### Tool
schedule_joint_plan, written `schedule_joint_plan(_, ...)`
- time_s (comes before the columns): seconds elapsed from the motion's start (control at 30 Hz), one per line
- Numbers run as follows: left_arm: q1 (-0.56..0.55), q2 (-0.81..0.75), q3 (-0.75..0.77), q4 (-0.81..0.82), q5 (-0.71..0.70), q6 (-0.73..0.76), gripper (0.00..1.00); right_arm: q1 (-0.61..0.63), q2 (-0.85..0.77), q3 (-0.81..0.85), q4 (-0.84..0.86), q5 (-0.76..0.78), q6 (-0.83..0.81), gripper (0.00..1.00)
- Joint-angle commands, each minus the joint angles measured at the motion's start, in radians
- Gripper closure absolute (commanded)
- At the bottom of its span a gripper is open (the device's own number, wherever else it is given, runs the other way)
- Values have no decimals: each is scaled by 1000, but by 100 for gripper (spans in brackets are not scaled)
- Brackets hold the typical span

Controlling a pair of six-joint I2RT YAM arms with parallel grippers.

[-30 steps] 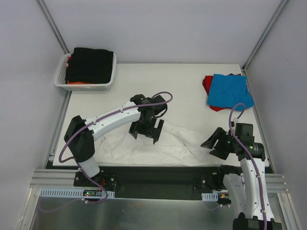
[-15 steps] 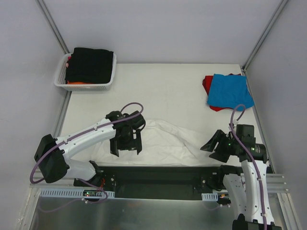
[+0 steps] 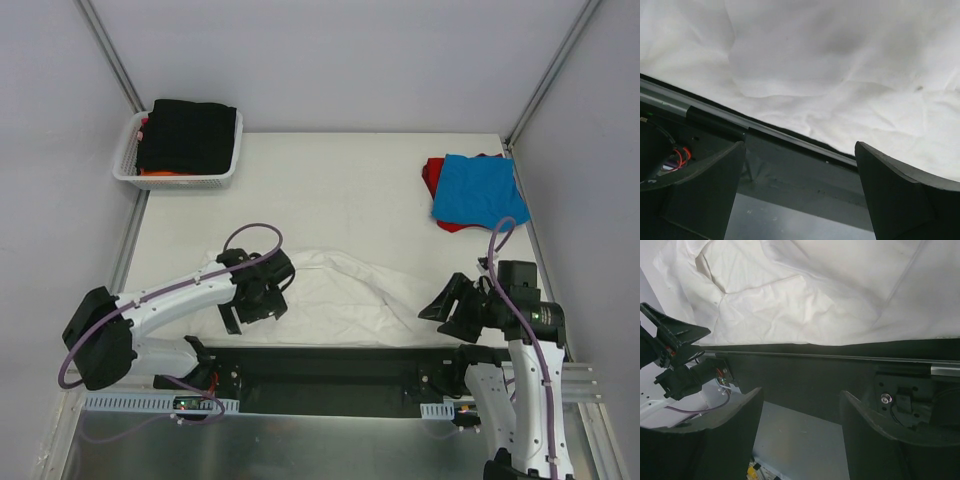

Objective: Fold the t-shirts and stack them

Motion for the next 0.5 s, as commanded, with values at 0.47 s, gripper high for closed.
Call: schedule_joint_plan(0.47, 5, 103, 3, -6, -287, 30, 5, 6, -55, 40, -108, -72, 0, 35)
